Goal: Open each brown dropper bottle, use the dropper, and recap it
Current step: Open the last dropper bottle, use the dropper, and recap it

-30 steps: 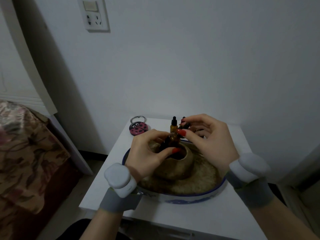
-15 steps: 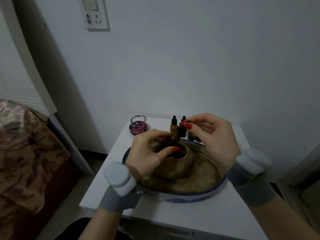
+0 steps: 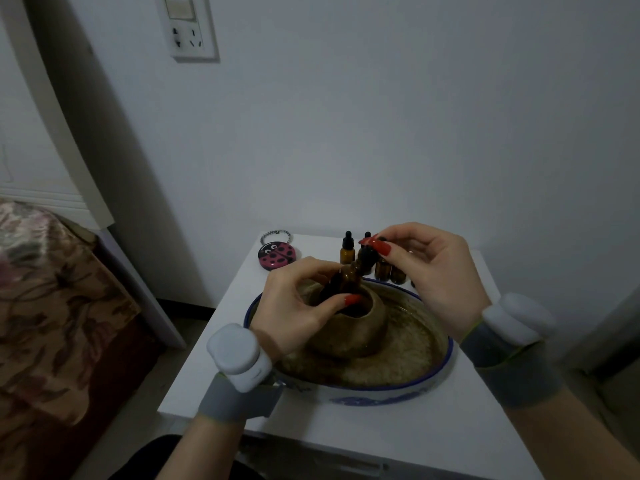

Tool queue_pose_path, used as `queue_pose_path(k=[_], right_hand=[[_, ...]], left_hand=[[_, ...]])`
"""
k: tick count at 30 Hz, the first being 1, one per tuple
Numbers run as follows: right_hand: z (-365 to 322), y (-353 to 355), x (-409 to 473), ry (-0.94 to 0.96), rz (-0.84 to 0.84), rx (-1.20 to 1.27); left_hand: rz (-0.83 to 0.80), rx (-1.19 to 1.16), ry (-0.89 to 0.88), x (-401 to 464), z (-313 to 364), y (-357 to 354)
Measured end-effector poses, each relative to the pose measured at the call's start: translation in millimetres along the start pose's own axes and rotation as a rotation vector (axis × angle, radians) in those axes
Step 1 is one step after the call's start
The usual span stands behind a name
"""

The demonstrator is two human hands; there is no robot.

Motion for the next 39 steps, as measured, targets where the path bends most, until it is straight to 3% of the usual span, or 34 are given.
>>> queue_pose_path(k=[39], right_hand=[[2.5, -9.9, -1.5, 0.041, -0.017, 0.081]], left_hand=[[0.064, 0.040, -0.020, -0.4, -0.3, 5.9]])
Point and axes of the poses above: each hand's wrist, its own x-axis towards the middle knuckle, its own y-axis out of the back of the hand, z = x × y, the point moved 3 cm from there along x, towards the middle knuckle, and after that the axes turned 15 degrees about -x, right-handed, at the moved point
